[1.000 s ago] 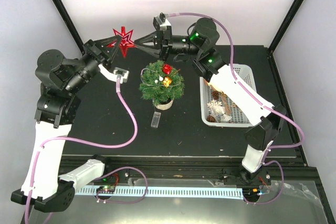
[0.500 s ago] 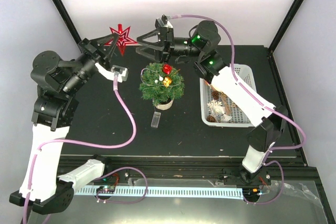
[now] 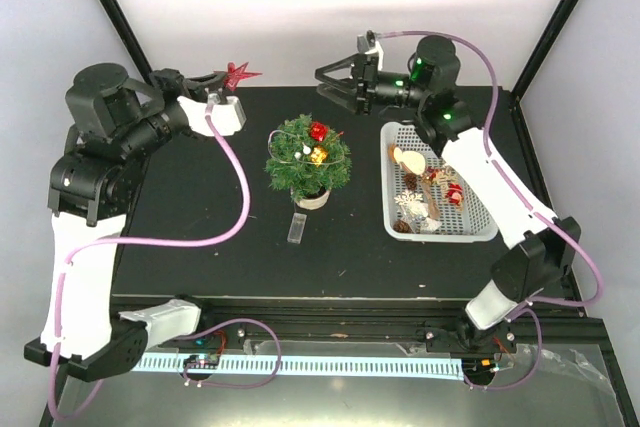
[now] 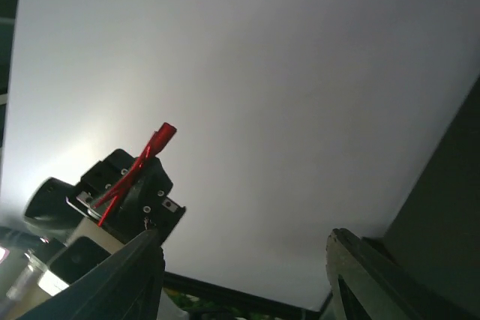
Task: Decorate the small christmas tree
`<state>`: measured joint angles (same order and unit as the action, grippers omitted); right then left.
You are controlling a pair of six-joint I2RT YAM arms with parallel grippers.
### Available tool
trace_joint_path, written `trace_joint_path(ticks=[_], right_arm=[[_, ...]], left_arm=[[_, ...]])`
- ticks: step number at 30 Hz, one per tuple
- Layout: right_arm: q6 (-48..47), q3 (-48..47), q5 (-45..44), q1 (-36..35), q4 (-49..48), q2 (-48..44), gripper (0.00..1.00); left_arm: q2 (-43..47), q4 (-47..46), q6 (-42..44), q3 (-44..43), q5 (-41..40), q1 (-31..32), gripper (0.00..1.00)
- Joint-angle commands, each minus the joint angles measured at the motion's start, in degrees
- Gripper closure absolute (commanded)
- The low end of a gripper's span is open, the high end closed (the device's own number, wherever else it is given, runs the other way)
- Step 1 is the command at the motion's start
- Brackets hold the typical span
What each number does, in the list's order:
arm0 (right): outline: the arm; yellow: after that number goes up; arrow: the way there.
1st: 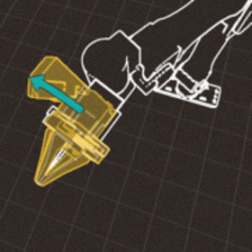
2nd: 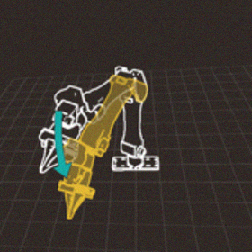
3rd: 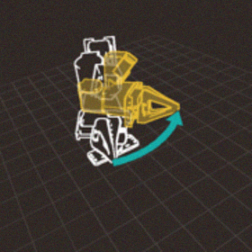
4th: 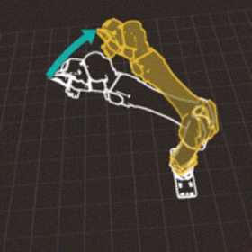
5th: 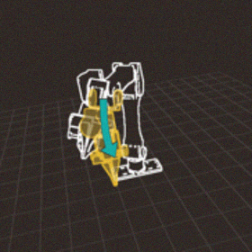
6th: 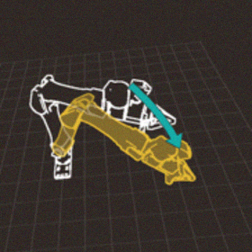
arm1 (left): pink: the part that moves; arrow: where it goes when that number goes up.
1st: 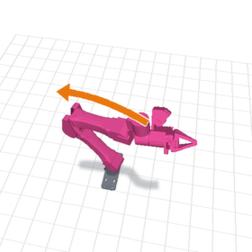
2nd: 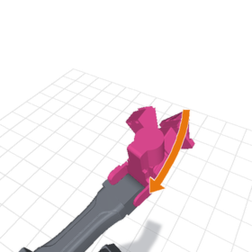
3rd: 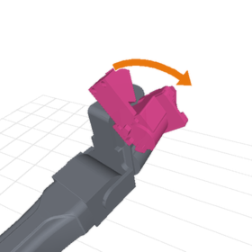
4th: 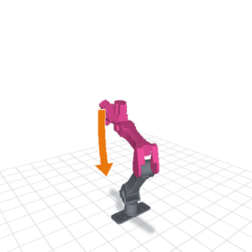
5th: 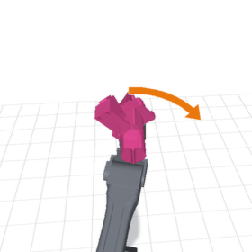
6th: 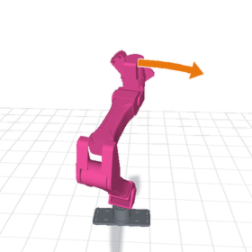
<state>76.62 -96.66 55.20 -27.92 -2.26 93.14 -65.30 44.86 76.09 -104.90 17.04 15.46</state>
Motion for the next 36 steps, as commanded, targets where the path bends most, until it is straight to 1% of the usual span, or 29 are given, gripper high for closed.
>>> trace_joint_path(ticks=[1, 4, 7, 11, 15, 18, 20, 25, 28, 36], right_arm=[[-13.8, 1.9, 0.2, 3.3, 11.1, -4.0, 0.40], [-22.9, 1.0, -2.9, 4.3, 20.2, -4.8, 0.41], [-30.8, 0.4, -6.5, 4.3, 29.3, -5.0, 0.42], [-34.5, 3.7, -7.8, 4.4, 32.3, -6.1, 0.43], [-38.3, 5.9, -10.8, 4.4, 35.3, -7.8, 0.44], [-40.1, 7.7, -13.0, 4.4, 37.2, -9.1, 0.46], [-41.1, 8.8, -14.7, 4.4, 38.6, -10.0, 0.47], [-44.9, 10.4, -21.6, 4.3, 44.9, -11.3, 0.52], [-46.1, 11.1, -25.2, 4.3, 47.8, -11.4, 0.53], [-46.6, 13.2, -27.4, 4.3, 49.2, -11.8, 0.53]], left_arm=[[-4.5, 17.6, -14.9, -8.9, 4.5, 0.3, 0.99], [-8.4, 26.9, -20.3, -14.4, 11.6, 0.3, 0.98], [-12.6, 32.6, -25.3, -17.9, 17.5, 0.3, 0.98], [-19.3, 39.4, -29.3, -23.2, 24.9, 0.3, 0.98], [-25.0, 42.6, -32.8, -28.0, 28.9, 0.4, 0.98], [-28.8, 43.9, -33.7, -31.1, 29.5, 1.1, 0.98], [-30.9, 44.0, -34.7, -32.5, 28.4, 1.8, 0.99], [-33.6, 43.3, -36.1, -33.6, 27.9, 2.6, 0.98], [-34.6, 43.4, -35.8, -33.5, 26.0, 3.5, 0.99], [-36.6, 43.5, -35.5, -33.5, 22.6, 5.1, 0.98]])
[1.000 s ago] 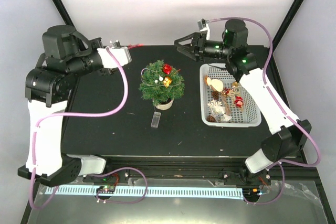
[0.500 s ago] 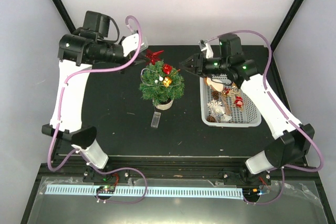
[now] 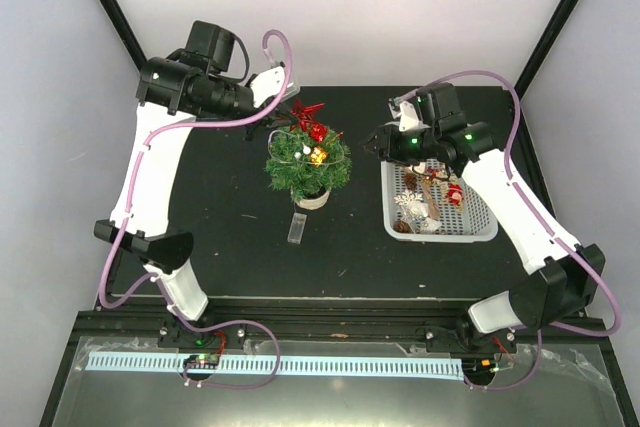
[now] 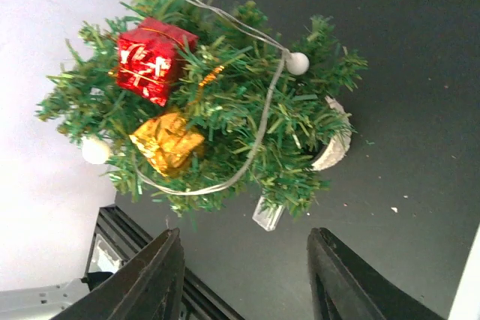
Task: Decorate the small christmas tree
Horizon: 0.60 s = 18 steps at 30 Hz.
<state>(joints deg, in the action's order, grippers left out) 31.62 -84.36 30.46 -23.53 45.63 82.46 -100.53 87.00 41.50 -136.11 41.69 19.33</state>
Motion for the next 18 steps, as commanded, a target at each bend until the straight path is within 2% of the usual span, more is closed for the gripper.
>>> trace_joint_path(ticks=[1, 9, 18], right_arm=[[-1.4, 1.4, -2.8, -0.1, 1.1, -1.3, 0.53], [-0.4, 4.7, -2.8, 0.0, -0.6, -2.4, 0.53], [-0.4, 6.8, -3.5, -0.1, -0.8, -2.6, 0.53]], left_arm=[[-1.5, 1.1, -0.9, -2.3, -2.4, 1.4, 0.98], [-2.2, -2.5, -1.7, -1.8, -5.9, 1.5, 0.98], [-3.0, -3.8, -2.8, -0.6, -6.1, 1.6, 0.98]])
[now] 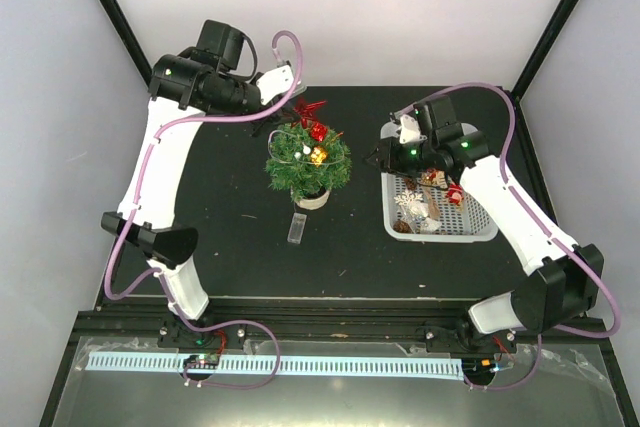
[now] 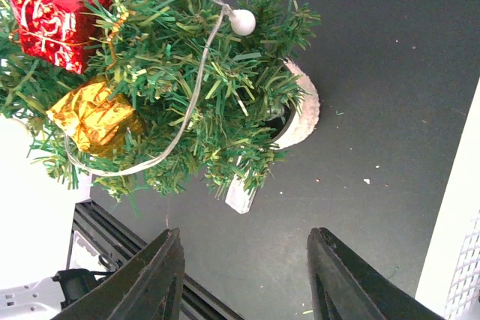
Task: Decorate the small christmas tree
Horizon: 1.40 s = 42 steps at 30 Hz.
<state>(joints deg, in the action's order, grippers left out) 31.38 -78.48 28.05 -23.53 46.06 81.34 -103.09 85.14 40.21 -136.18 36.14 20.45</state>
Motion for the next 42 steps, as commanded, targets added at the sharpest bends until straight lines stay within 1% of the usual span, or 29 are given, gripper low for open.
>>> trace_joint_path(ticks=[1, 9, 16, 29, 42], right_arm=[[-0.2, 1.2, -1.1, -0.1, -1.3, -1.5, 0.53], [0.0, 2.1, -1.5, -0.1, -1.5, -1.6, 0.53], [0.0, 3.1, -2.0, -0.1, -1.6, -1.9, 0.53], [0.0, 4.2, -2.2, -0.1, -2.0, -1.5, 0.53], [0.4, 4.8, -1.4, -0.1, -2.7, -1.5, 0.53]], left_arm=[[-0.4, -2.3, -1.6, -0.3, -0.7, 0.5, 0.98], [-1.0, -3.4, -1.7, 0.3, -2.3, 1.3, 0.98], [-1.4, -2.4, -1.2, 0.9, -4.1, 2.8, 0.98], [0.3, -2.5, 0.0, 3.5, -8.7, 3.5, 0.98], [1.0, -3.8, -0.1, 4.6, -10.8, 4.6, 0.99]])
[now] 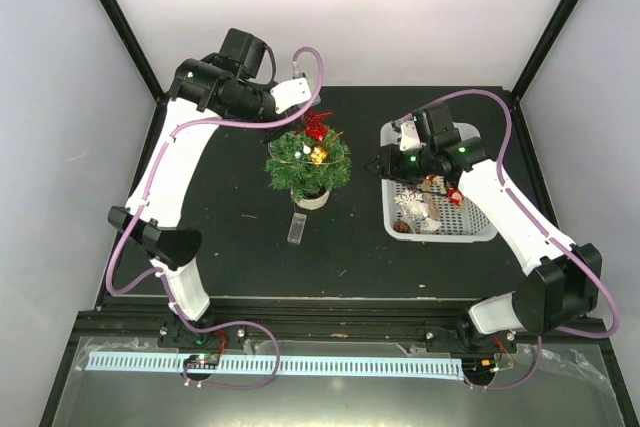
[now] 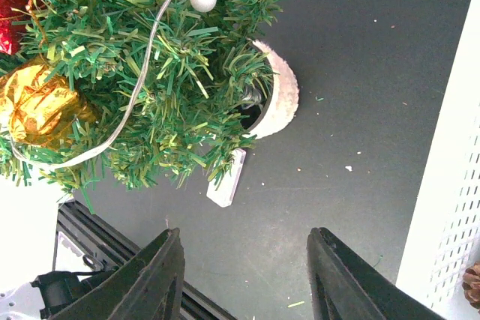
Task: Decorate the small christmas tree
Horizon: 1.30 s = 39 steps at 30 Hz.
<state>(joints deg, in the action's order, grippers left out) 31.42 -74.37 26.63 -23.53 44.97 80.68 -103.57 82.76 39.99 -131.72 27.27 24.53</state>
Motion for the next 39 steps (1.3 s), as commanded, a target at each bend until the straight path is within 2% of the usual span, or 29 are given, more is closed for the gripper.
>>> trace_joint_path(ticks=[1, 14, 21, 39], right_arm=[[0.4, 0.8, 0.1, -0.1, -1.7, -0.9, 0.53], [1.1, 1.4, 1.0, -0.1, -3.0, -0.6, 0.53], [1.2, 1.3, 1.4, -0.1, -3.2, -0.5, 0.53], [1.5, 2.4, 1.5, -0.1, -3.6, -1.4, 0.53]], left_arm=[[1.7, -1.8, 0.2, 0.2, -2.4, 0.5, 0.98], [4.3, -4.3, 2.5, 0.8, -8.2, 1.0, 0.99], [5.5, -4.9, 3.0, 2.4, -8.6, 1.3, 0.98], [9.2, -9.1, 3.5, 9.0, -15.0, 6.9, 0.99]])
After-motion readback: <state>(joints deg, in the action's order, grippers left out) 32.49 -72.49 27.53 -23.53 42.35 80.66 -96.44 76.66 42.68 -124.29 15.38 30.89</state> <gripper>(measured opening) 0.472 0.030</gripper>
